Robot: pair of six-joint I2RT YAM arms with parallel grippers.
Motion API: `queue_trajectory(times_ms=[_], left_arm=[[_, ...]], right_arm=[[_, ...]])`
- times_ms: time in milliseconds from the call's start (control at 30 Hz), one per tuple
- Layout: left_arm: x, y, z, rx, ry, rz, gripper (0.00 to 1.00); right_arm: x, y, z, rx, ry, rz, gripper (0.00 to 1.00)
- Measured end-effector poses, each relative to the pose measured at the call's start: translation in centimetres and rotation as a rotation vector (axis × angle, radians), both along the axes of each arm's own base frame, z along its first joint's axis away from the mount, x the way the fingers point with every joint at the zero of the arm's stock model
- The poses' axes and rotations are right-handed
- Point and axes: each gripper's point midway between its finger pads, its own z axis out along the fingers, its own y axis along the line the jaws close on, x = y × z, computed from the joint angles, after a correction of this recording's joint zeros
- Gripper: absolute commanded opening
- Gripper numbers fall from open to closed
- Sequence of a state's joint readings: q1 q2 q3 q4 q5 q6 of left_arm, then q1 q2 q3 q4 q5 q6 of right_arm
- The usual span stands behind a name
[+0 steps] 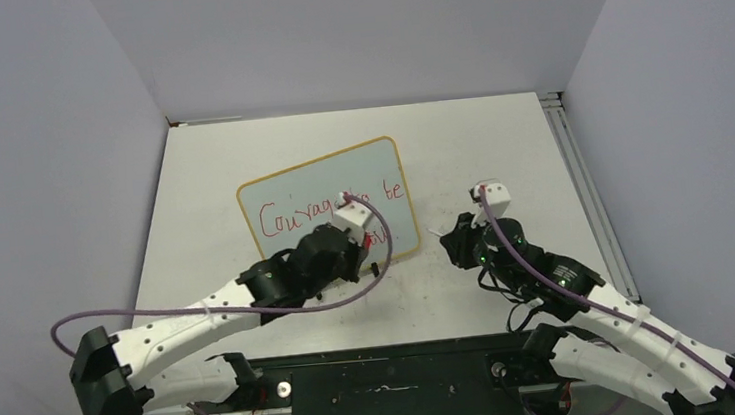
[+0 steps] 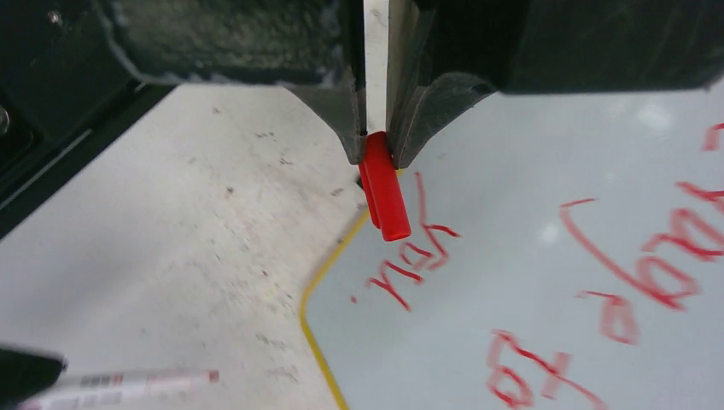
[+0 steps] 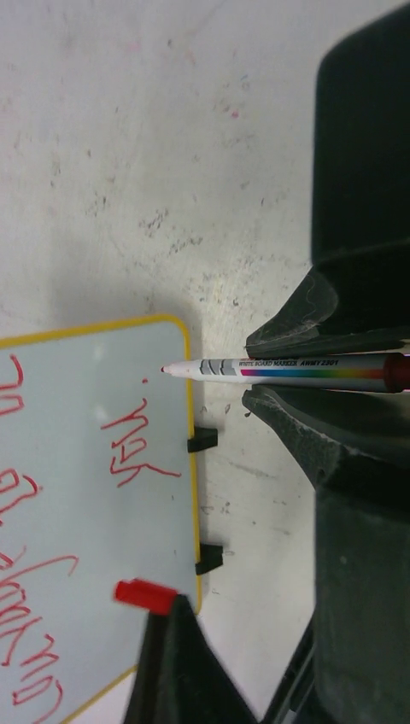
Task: Write a sentence on the whiteboard
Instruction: Pick up the pen cap from the center of the board, then insert the pen cap into the whiteboard marker.
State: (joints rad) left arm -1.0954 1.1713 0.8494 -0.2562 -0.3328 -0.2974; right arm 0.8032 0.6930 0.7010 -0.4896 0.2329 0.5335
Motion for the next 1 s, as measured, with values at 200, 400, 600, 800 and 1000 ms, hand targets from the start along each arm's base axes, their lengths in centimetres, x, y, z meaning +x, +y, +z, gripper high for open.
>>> queue_trajectory(times_ms=[200,400,600,800,1000], left_arm=[[1.1,4.2,4.5,-0.054,-0.079,-0.041,0.0],[-3.0,4.4,5.3,-0.077,-0.115,-0.296,0.0],[-6.4,4.5,5.6,-0.116,-0.147,-0.482,0.0],[-8.0,3.9,3.8,-0.103,-0.086,-0.587,0.0],[-8.5,3.6,3.5,-0.101,-0.071,-0.626,0.0]], right_arm=[[0.4,3.5,-0.4,0.031,0.062,0.167,0.05],[0.8,4.9,2.5,0.2,0.083,0.347,0.05],[-1.7,7.1,4.1,0.347,0.14,0.594,0.06],[-4.0,8.6,5.1,0.427,0.193,0.75,0.06],[-5.5,9.4,5.8,0.457,0.201,0.843,0.06]])
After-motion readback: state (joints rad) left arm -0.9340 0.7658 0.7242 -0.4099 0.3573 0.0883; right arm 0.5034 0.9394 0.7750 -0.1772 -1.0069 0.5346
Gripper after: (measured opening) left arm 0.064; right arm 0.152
